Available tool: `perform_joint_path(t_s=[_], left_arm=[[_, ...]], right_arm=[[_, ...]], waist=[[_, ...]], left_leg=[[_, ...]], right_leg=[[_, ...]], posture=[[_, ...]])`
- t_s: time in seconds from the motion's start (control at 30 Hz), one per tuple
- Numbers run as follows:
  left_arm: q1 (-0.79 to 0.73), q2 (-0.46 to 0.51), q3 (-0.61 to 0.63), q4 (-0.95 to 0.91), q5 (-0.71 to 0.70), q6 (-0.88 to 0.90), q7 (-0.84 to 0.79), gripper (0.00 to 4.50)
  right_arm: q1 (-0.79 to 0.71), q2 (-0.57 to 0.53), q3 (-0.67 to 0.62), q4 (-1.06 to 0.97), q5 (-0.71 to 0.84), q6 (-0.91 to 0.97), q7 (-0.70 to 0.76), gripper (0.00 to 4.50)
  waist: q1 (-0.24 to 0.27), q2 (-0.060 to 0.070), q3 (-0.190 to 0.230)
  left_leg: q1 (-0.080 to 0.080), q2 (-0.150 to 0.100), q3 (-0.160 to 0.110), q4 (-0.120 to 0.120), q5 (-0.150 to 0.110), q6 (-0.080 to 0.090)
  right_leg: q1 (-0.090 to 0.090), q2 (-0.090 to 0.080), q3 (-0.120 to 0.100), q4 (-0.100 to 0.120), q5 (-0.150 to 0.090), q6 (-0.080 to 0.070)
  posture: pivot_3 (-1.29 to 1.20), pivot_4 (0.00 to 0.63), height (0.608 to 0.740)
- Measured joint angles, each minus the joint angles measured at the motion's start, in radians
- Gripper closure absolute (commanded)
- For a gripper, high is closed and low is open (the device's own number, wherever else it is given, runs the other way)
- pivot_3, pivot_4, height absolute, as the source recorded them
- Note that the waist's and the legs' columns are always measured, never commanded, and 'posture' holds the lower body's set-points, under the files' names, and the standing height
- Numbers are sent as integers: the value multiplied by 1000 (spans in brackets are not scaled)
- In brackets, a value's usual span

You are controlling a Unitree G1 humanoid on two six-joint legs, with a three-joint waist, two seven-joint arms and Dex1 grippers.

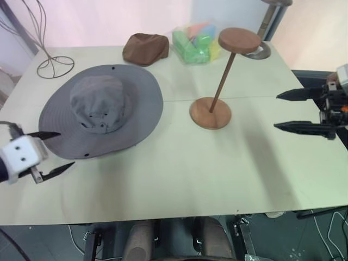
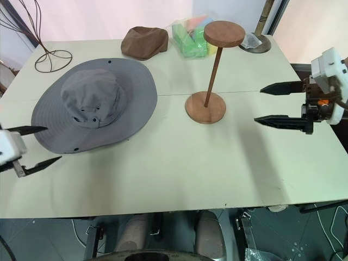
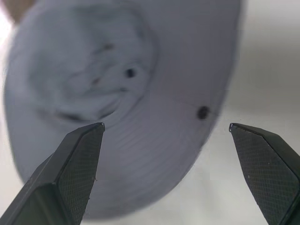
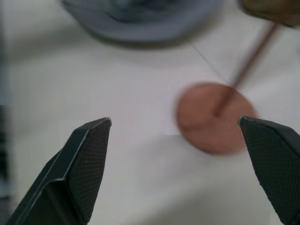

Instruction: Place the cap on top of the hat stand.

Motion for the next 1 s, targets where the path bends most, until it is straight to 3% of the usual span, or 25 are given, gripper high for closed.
perform_joint_path(t_s=[0.23, 0.5, 0.6, 0.7, 0.87, 1.0], left_arm=[[-128, -87, -179, 118, 206, -244, 199, 9], [-192, -105, -334, 272, 396, -438, 376, 9], [-205, -114, -339, 277, 340, -412, 371, 9], [-186, -102, -321, 256, 169, -306, 276, 9], [-145, -7, -233, 198, -69, -106, 82, 9], [-69, 61, -178, 133, -119, -61, -35, 9]], right_arm=[[73, -2, -129, -198, 153, 178, -77, 61], [142, -2, -206, -242, 172, 226, -147, 61], [164, -2, -224, -254, 173, 237, -162, 61], [206, -2, -256, -277, 174, 241, -164, 61], [252, -2, -280, -289, 171, 237, -163, 61], [272, -1, -279, -289, 168, 225, -168, 61]], waist=[[5, 1, -1], [6, -1, -1], [3, -1, -1], [2, -1, -1], [1, -1, -1], [1, 0, -1]], left_leg=[[0, 2, -1, 1, 0, 0], [0, 6, 9, 1, 1, 2], [0, 8, 12, 1, 1, 2], [0, 9, 12, 1, 1, 2], [1, 9, 13, 2, 1, 2], [1, 9, 13, 1, 1, 2]], right_leg=[[-1, 0, 0, -1, 0, -3], [-1, 0, 0, 1, 2, -1], [-1, 0, 1, 1, 2, -1], [-2, 1, 1, 1, 1, -1], [-2, 1, 1, 3, 1, -1], [-2, 0, 1, 2, -1, -4]], posture=[[0, 150, 740], [0, 150, 740], [0, 150, 740], [0, 150, 740], [0, 150, 740], [0, 150, 740]])
